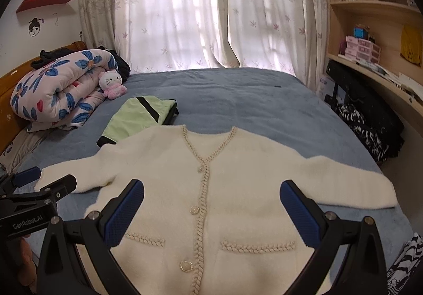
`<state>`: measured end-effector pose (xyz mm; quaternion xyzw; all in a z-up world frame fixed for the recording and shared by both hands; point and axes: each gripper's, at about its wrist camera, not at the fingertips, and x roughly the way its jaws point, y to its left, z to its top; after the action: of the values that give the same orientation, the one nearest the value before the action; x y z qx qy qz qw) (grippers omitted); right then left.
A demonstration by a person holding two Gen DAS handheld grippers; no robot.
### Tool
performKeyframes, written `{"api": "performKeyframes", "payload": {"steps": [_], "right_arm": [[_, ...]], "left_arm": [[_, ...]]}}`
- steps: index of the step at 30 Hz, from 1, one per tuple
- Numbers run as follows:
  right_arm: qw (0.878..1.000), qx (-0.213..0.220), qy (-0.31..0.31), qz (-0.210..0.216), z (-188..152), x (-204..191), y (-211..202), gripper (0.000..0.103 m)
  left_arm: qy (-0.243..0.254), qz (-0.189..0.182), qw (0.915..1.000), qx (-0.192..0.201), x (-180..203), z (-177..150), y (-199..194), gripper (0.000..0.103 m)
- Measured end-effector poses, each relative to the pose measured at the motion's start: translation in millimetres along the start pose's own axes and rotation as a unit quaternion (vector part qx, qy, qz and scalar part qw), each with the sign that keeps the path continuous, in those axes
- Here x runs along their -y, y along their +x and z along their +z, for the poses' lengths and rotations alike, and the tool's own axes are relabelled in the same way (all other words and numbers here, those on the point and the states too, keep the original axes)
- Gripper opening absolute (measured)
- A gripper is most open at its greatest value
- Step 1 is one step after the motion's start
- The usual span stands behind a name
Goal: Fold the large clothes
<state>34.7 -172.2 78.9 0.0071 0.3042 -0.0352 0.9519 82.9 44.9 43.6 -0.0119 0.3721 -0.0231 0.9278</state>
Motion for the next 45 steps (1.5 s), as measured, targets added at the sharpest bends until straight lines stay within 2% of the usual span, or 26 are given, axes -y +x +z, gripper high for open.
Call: {"api": "performKeyframes", "payload": {"steps": [8,14,16,20,24,31,34,38,42,44,45], "right_arm": [[1.000,0.017,-0.018,-0.009,7.8,-18.3,-3.7,0.103],[0.999,0.026,-0.034,-0.018,8.2,-34.4,-7.0,0.103],[0.999,0.024,-0.042,-0.012,8.1,-42.2,-6.5,0.103],[0.998,0.013,-0.055,0.027,9.5,-65.9,0.5,0.103],[0.996,-0.002,-0.070,0.053,10.5,-97.8,16.5,0.103],[0.990,-0.052,-0.110,0.067,-5.0,-171.5,83.0,0.103],[0.987,-0.077,-0.112,0.083,-13.0,-195.3,108.3,0.103],[0.982,-0.105,-0.121,0.096,-26.1,-228.2,141.9,0.103],[0.977,-0.128,-0.126,0.110,-34.9,-253.7,168.5,0.103],[0.975,-0.135,-0.130,0.115,-37.2,-264.6,179.8,0.103],[0.975,-0.136,-0.131,0.116,-38.1,-267.3,182.1,0.103]], "left_arm": [[-0.005,0.006,1.0000,0.004,-16.8,0.4,-2.0,0.096],[-0.020,-0.007,0.9997,-0.008,-26.5,0.2,2.7,0.096],[-0.032,-0.013,0.9993,-0.014,-34.2,-0.4,6.7,0.096],[-0.058,-0.022,0.9978,-0.026,-57.6,-4.1,18.4,0.096],[-0.110,-0.037,0.9918,-0.052,-102.2,-14.3,38.4,0.096],[-0.213,-0.033,0.9723,-0.089,-204.7,-45.4,89.5,0.096],[-0.267,-0.042,0.9571,-0.105,-248.8,-63.1,117.2,0.096],[-0.345,-0.053,0.9302,-0.115,-308.1,-90.2,152.2,0.095],[-0.401,-0.052,0.9071,-0.116,-351.8,-109.3,177.9,0.088],[-0.418,-0.061,0.8997,-0.109,-366.9,-113.4,186.9,0.087],[-0.420,-0.060,0.8995,-0.105,-371.3,-113.0,189.4,0.087]]}}
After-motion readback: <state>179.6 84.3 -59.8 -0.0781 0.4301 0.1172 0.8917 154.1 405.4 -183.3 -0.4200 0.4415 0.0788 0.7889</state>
